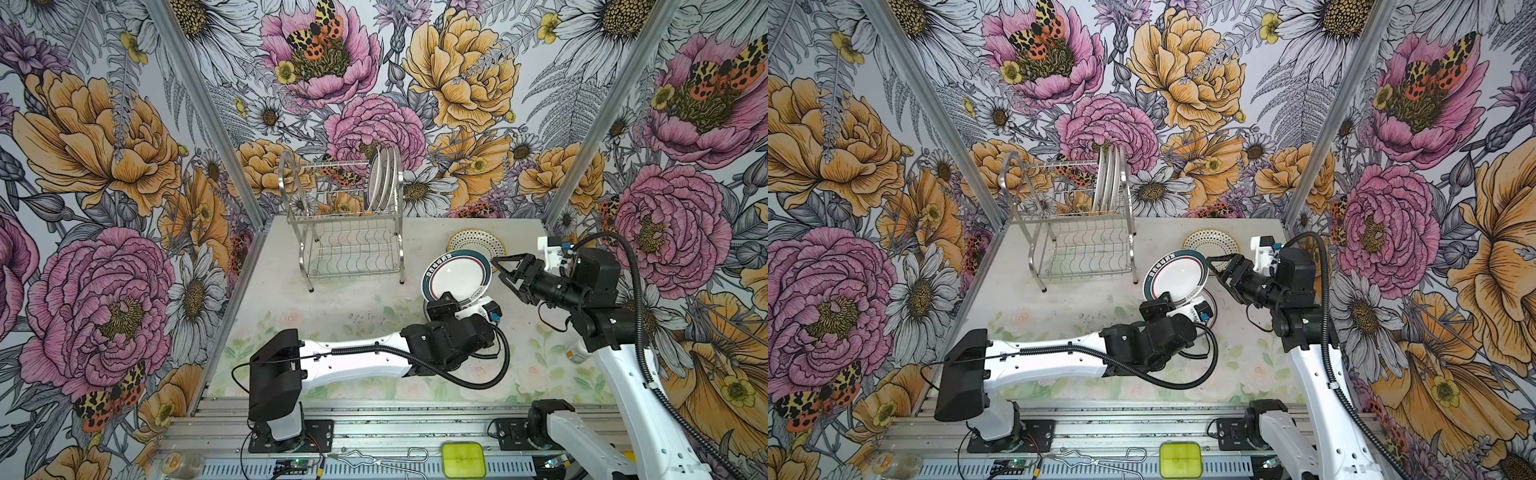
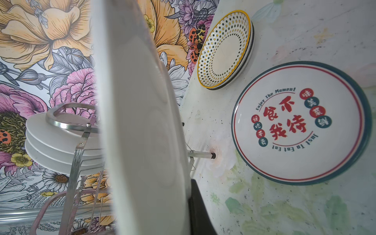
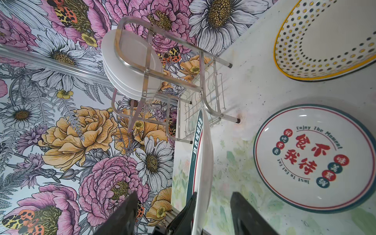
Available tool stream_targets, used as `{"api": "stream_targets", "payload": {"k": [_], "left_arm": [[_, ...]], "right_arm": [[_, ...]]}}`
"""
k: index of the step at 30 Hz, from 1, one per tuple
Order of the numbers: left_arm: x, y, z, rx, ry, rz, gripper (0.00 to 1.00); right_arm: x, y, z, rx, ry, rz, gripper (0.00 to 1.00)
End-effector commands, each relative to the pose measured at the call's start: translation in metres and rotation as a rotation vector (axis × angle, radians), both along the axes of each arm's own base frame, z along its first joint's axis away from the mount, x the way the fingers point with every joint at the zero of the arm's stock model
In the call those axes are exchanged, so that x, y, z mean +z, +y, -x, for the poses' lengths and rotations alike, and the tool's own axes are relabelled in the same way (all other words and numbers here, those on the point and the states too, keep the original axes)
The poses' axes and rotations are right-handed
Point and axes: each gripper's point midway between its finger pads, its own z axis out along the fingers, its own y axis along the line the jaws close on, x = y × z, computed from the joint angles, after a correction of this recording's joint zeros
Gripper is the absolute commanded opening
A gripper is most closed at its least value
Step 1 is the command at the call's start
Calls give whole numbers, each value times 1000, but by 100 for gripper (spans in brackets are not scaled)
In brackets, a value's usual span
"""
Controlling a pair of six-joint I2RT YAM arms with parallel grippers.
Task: Unload the plates from the dish rack
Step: 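Carry the green-rimmed plate toward the right gripper while the right gripper reaches for it, then grasp the plate's rim with the right gripper while the left releases it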
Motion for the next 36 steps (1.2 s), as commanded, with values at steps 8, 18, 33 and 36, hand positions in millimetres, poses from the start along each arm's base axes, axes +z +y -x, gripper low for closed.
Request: {"api": "stream_targets", "payload": {"k": [8, 18, 33, 36], "left_arm": [[36, -9, -8, -3, -42, 108, 0], [26, -17, -22, 1, -37, 87, 0], [15, -18, -33, 15, -18, 73, 33], [12, -14, -30, 17, -9, 68, 51]], "right_arm": [[-33, 20, -19, 79, 41, 42, 50], [-47, 26, -24, 107, 64, 18, 28], [-65, 18, -31, 61, 93, 23, 0], [-64, 11, -37, 32, 90, 33, 0]]}}
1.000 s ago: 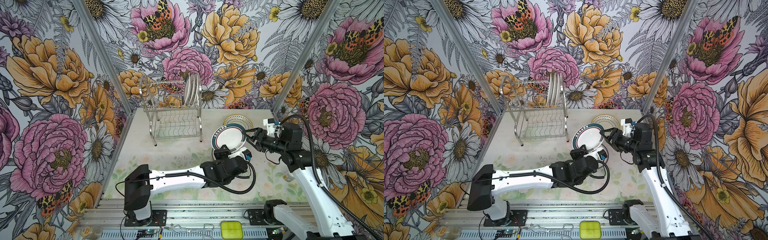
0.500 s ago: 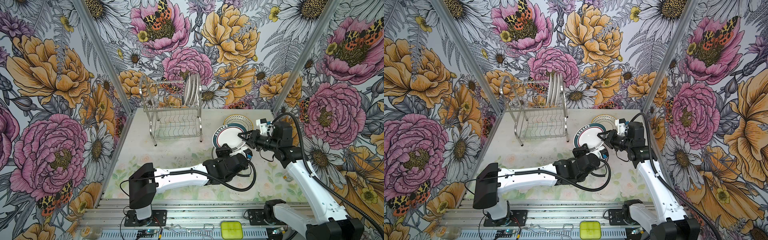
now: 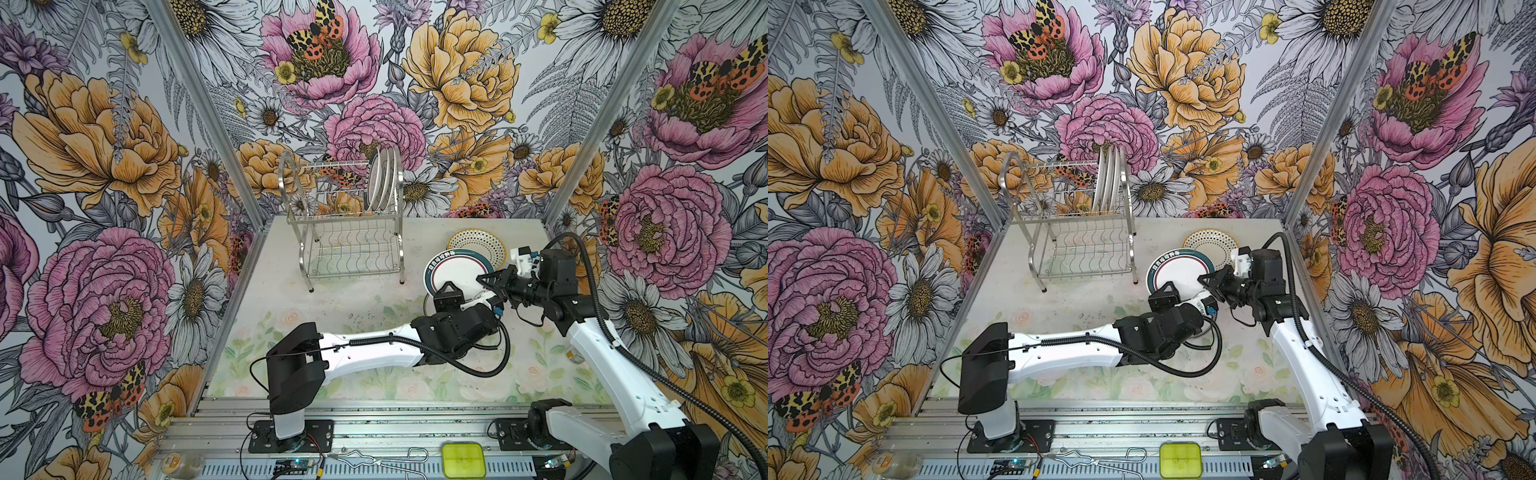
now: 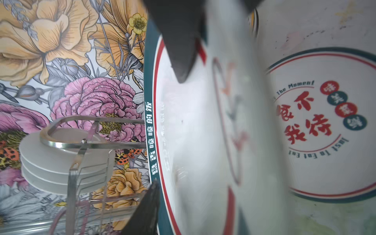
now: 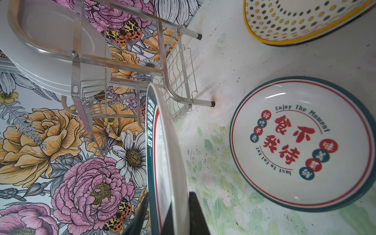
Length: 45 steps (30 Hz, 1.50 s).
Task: Unload the plates from the dish rack
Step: 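Grasp the plate's rim with the right gripper while the left releases it, then lower the plate onto the stack with the right gripper while the left withdraws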
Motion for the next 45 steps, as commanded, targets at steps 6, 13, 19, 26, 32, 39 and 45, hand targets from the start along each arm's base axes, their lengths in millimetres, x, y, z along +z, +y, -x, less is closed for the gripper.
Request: {"api": "stream_targets", "payload": {"k": [6, 13, 19, 26, 32, 39, 45], "left_arm": [[34, 13, 6, 5, 16, 181, 71], [51, 44, 12, 3, 139, 294, 88], [80, 94, -16, 103, 192, 496, 90], [130, 143, -47, 156, 179, 771, 91], [153, 177, -69, 218, 140, 908, 90], [161, 201, -89, 260, 131, 988, 90], [164, 219, -102, 290, 109, 1040, 91]], "right_arm": [[19, -23, -24, -76, -100, 45, 0], [-2, -43, -48, -155, -72, 142, 0], [-39, -50, -53, -175, 11, 195, 0], [-84, -50, -46, -158, 110, 236, 0], [-109, -43, -42, -114, 162, 264, 0], [-128, -38, -49, -97, 210, 287, 0], [-140, -35, -56, -90, 243, 299, 0]]}}
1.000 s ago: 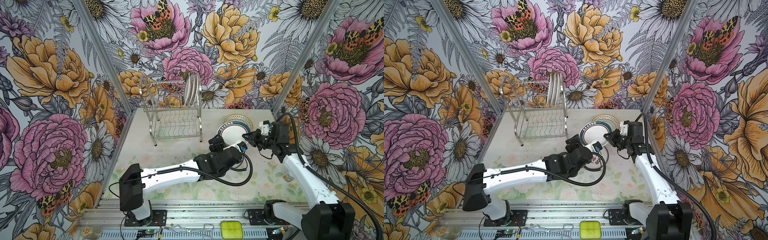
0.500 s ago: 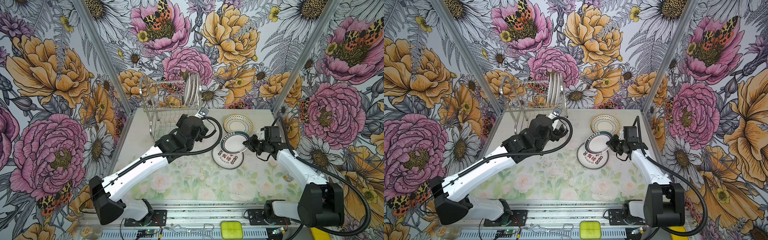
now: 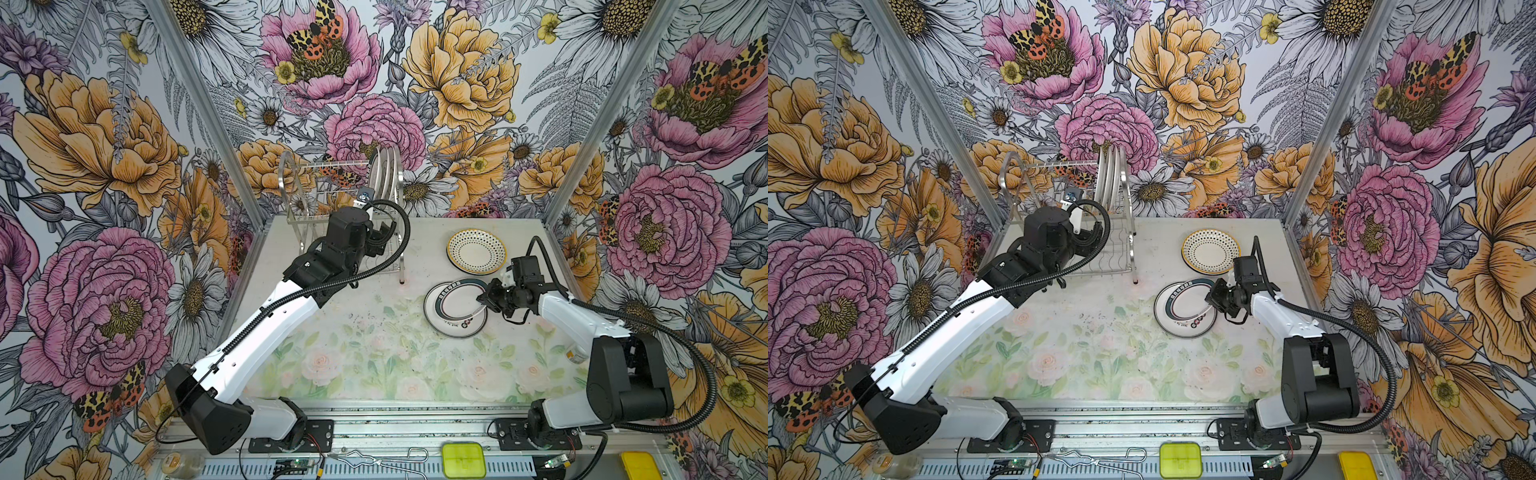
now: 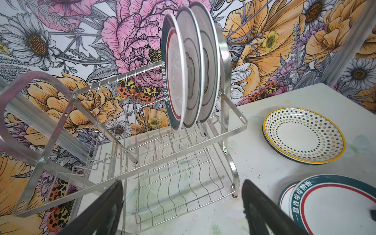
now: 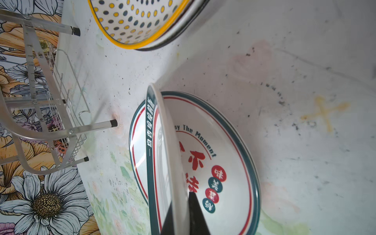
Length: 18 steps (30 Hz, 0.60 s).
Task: Unload the plates from the dish rack
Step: 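Lower the plate onto the stack with the right gripper while the left withdraws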
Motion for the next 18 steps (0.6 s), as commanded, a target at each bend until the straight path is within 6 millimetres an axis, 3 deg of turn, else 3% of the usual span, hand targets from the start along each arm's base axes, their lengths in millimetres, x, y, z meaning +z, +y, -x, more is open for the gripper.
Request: {"api": "stream_targets", "payload": {"k": [1, 18], "left_arm": [[18, 0, -5, -24, -42, 96, 91], [19, 13, -18, 8, -75, 82, 92]], "right_arm": [[10, 3, -20, 12, -61, 16, 0], [1, 3, -17, -5, -26, 25, 0]]}}
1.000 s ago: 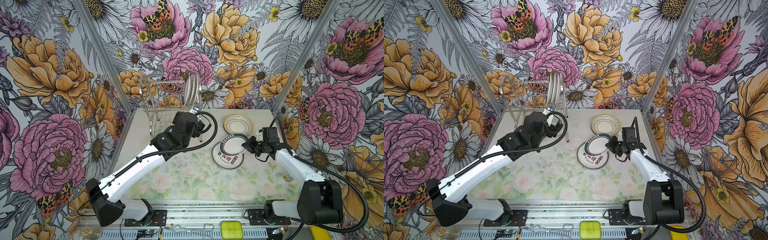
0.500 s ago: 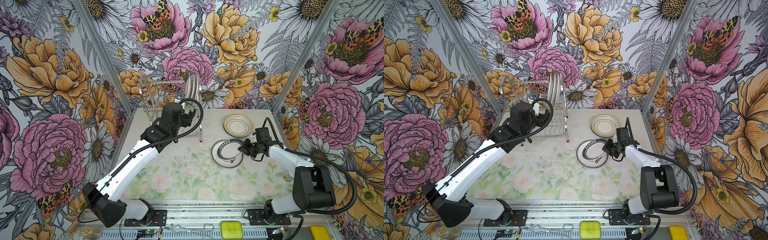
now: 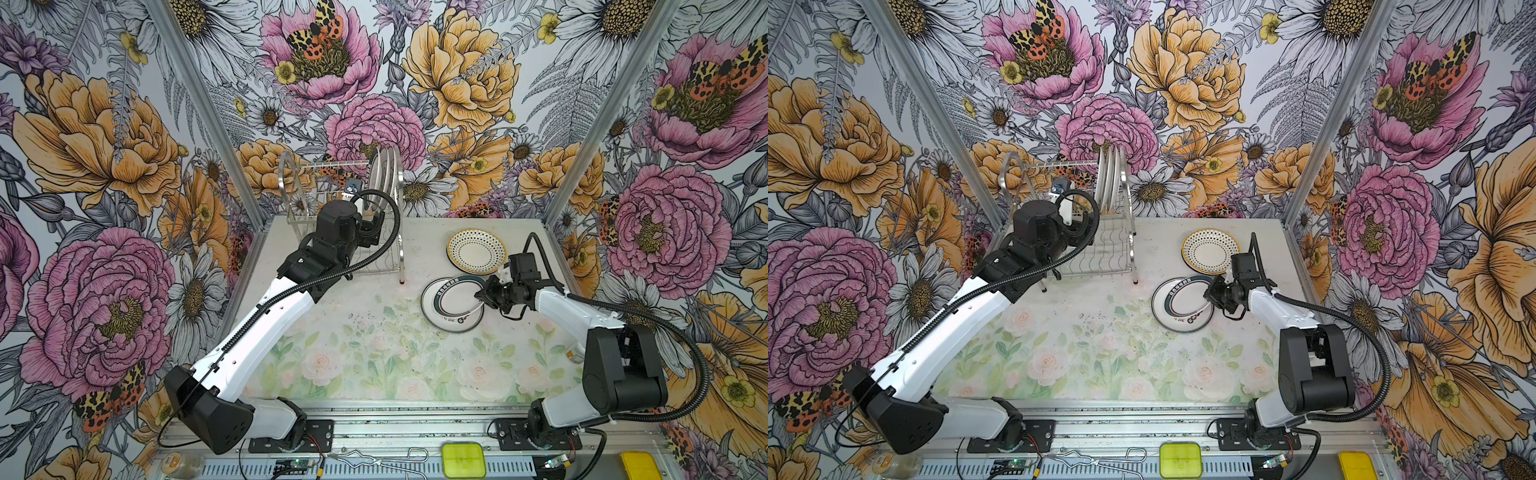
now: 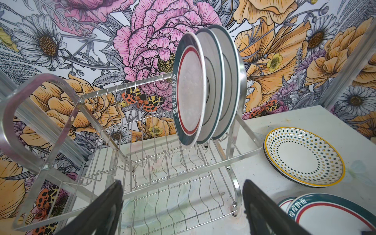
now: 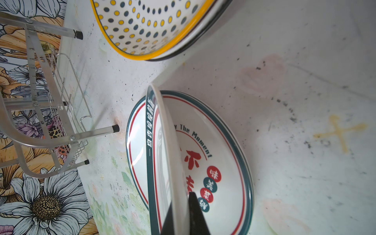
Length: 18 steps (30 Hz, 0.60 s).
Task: Unload the plates from the dish rack
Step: 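Lower the plate onto the stack with the right gripper while the left withdraws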
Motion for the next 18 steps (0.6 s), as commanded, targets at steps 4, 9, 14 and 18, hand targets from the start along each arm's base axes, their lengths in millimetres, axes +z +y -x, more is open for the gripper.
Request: {"api": "stream_targets", "payload": {"k": [4, 9, 14, 18], "left_arm": [[6, 4, -2, -4, -37, 8, 92], [8, 10, -2, 5, -49, 17, 92], [7, 13, -3, 3, -49, 23, 92], [6, 13, -1, -2, -51, 25, 92]], "right_arm": [[-2, -1, 1, -12, 8, 26, 13], [-10, -2, 8, -14, 40, 46, 22], [-12, 0, 12, -15, 52, 52, 27], [-14, 1, 16, -13, 67, 73, 39]]}}
